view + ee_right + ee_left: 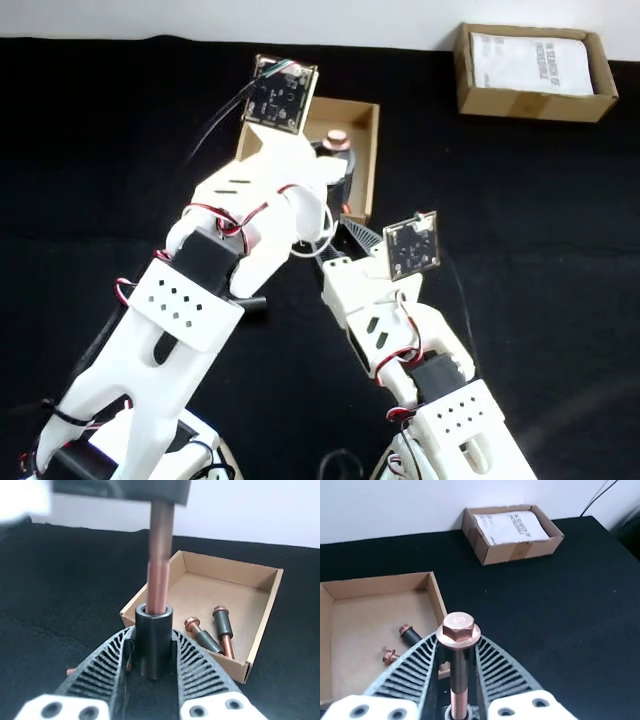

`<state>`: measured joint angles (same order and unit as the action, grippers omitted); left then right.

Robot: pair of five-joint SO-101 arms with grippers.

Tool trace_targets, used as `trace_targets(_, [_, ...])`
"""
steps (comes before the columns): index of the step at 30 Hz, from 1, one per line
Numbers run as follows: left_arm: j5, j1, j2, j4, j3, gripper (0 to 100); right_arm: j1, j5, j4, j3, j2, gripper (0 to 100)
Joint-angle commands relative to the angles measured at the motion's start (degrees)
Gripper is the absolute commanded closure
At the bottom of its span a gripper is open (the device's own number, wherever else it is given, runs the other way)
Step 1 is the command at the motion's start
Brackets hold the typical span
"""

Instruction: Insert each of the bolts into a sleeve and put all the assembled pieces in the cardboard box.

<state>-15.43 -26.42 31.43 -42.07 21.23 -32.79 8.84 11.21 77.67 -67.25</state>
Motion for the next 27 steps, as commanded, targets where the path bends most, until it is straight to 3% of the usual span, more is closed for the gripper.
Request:
trace_targets(1, [-0.1, -0.7, 2.3, -2.0, -0.1, 99, -0.4, 0.4, -1.5, -0.7, 0.2, 99.2])
trace_targets(9, [-5.8, -1.5, 2.3, -8.0, -0.1, 99, -0.3, 0.3, -1.5, -0.7, 0.3, 99.2])
trace_targets(19, [-5.8, -3.6, 2.3, -15.4, -0.6, 98, 0.0, 0.1, -1.5, -0.7, 0.3, 99.2])
trace_targets(21, [-5.8, -3.6, 2.3, -17.8, -0.8, 93, 0.7, 0.1, -1.5, -0.8, 0.3, 99.2])
trace_targets(27, [-6.0, -3.4, 2.3, -24.0, -0.8, 64, 1.6, 0.1, -1.5, -0.8, 0.3, 99.2])
